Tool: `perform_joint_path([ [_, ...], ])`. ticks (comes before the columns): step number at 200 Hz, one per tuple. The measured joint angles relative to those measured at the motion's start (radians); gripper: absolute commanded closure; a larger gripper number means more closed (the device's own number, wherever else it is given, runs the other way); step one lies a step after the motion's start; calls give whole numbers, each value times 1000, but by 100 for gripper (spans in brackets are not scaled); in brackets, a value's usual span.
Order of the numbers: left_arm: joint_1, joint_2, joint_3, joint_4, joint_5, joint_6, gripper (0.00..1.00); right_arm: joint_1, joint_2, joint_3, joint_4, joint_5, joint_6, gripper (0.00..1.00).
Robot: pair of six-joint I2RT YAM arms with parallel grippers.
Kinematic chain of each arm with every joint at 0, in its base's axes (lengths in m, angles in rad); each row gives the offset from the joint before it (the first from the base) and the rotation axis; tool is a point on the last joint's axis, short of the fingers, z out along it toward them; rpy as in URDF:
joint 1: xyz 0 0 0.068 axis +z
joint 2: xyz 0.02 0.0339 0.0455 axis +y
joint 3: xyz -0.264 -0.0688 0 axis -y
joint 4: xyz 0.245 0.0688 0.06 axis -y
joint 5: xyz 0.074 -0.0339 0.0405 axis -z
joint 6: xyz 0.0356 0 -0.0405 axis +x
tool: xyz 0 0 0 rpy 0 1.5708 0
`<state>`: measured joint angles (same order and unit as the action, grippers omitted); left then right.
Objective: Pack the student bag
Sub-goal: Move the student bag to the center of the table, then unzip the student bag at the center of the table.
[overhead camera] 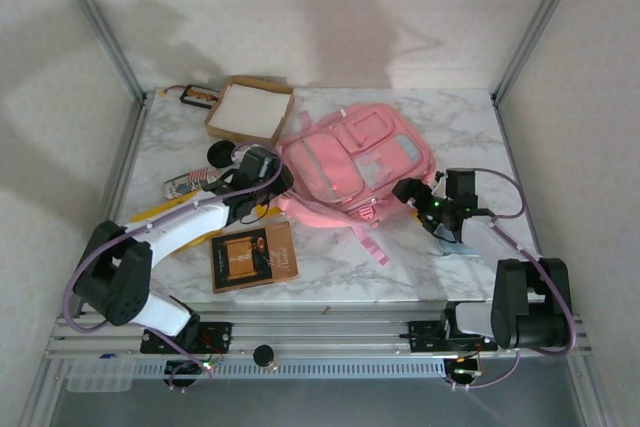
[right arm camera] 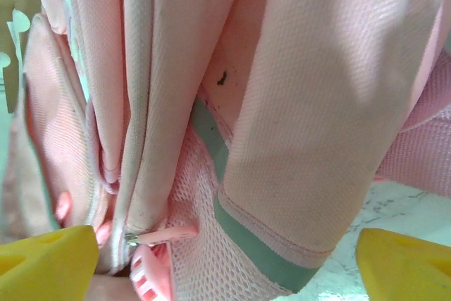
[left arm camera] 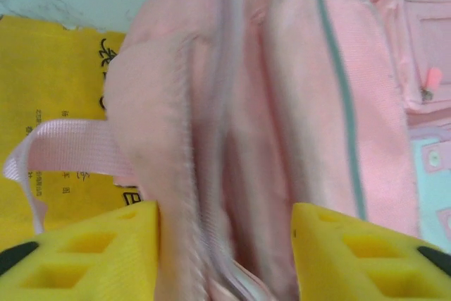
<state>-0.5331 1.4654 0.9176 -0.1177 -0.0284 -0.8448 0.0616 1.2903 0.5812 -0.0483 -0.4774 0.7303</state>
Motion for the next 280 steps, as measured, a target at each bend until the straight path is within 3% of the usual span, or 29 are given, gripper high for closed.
perform_joint_path([
  [13,-3,-40,0,0,0,8,42,1,-6,-1,-4,-6,2,24],
  [37,-32,-134,-2,10,-8,7,41,23,-27,-24,24,-16,37,30],
  [68,-155,-163,-4,39,0,-7,42,59,-18,-63,77,-17,113,41],
  [132,-426,-10,13,69,27,-31,45,83,84,-66,186,-17,217,63],
  [196,-539,144,73,127,35,-23,47,101,114,-81,262,-14,308,99],
  [280,-568,368,174,188,38,65,46,117,48,-95,283,-23,380,100],
])
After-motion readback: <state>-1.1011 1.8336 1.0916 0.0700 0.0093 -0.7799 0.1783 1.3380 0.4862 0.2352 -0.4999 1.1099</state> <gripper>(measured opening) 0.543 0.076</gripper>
